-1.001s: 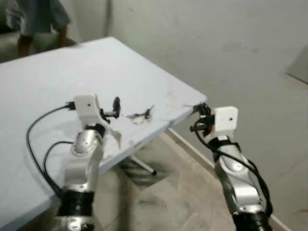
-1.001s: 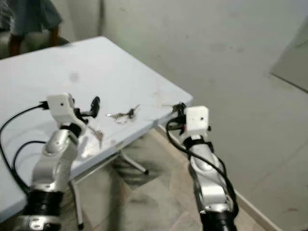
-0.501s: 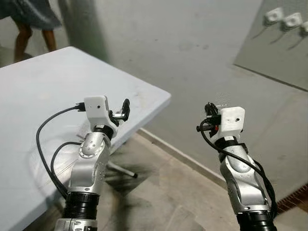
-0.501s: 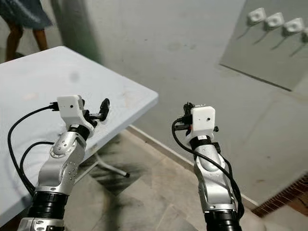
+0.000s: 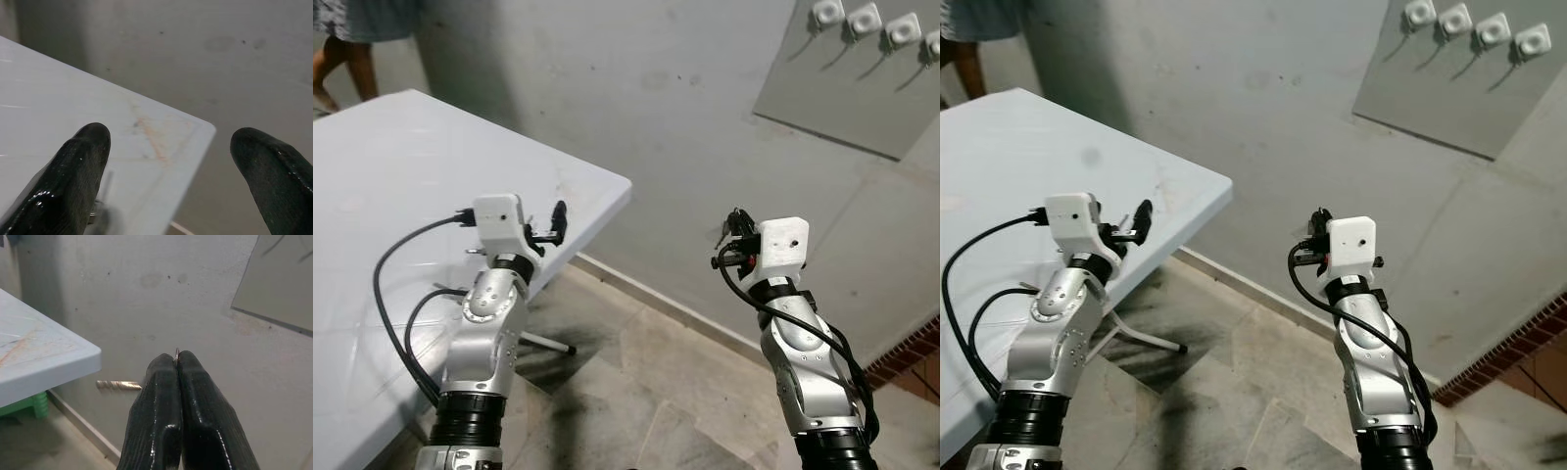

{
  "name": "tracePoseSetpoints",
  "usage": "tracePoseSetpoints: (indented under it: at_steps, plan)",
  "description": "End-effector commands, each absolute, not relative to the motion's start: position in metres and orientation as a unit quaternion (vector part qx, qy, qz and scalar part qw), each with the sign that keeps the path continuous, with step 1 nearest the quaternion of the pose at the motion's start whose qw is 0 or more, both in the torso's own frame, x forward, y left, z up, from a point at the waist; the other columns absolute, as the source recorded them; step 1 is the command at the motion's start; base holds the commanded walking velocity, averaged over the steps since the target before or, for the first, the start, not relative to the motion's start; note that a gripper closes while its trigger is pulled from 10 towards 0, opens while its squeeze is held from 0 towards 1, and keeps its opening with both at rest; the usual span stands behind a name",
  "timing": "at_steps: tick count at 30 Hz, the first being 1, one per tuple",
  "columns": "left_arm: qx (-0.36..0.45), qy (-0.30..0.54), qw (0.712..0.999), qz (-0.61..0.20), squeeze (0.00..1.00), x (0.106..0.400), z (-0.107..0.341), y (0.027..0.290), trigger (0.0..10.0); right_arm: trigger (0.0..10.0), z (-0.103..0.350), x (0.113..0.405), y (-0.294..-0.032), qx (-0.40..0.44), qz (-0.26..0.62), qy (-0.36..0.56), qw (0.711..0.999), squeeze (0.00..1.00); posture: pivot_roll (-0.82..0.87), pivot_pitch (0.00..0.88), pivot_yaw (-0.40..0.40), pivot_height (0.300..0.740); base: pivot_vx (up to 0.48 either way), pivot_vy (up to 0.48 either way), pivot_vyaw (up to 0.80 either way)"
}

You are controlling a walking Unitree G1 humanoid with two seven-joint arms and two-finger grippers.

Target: Hang keys on a hook

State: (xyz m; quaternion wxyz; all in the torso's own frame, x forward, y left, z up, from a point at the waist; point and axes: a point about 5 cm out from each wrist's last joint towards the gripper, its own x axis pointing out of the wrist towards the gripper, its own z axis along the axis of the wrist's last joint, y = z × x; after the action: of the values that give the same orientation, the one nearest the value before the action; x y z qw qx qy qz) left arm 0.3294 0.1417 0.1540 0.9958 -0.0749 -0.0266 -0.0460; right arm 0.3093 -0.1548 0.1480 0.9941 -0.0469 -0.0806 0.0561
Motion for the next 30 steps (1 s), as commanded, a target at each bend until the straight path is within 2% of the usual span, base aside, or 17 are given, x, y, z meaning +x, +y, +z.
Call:
tracePoseSetpoints:
  at_steps: [1,15,30]
  plan:
    - [-0.071,-0.037,0.996,-0.051,0.00,0.3290,0.1593,0.1427,10.0,10.0,0.1515,0.3111,-0.1576,-0.046,0.048,-0.084,0.994,0.00,0.01,0.034,-0.050,0.740,0.000,0.000,-0.64]
    - [-0.073,-0.051,0.993,-0.070,0.00,0.3274,0.1634,0.1400,10.0,10.0,0.1525,0.3120,-0.1581,-0.047,0.047,-0.086,0.994,0.00,0.01,0.029,-0.051,0.740,0.000,0.000,-0.63]
    - [-0.068,-0.046,0.994,-0.077,0.00,0.3310,0.1661,0.1422,10.0,10.0,0.1506,0.3115,-0.1517,-0.033,0.036,-0.092,0.995,0.00,0.02,0.014,0.005,0.740,0.000,0.000,-0.62]
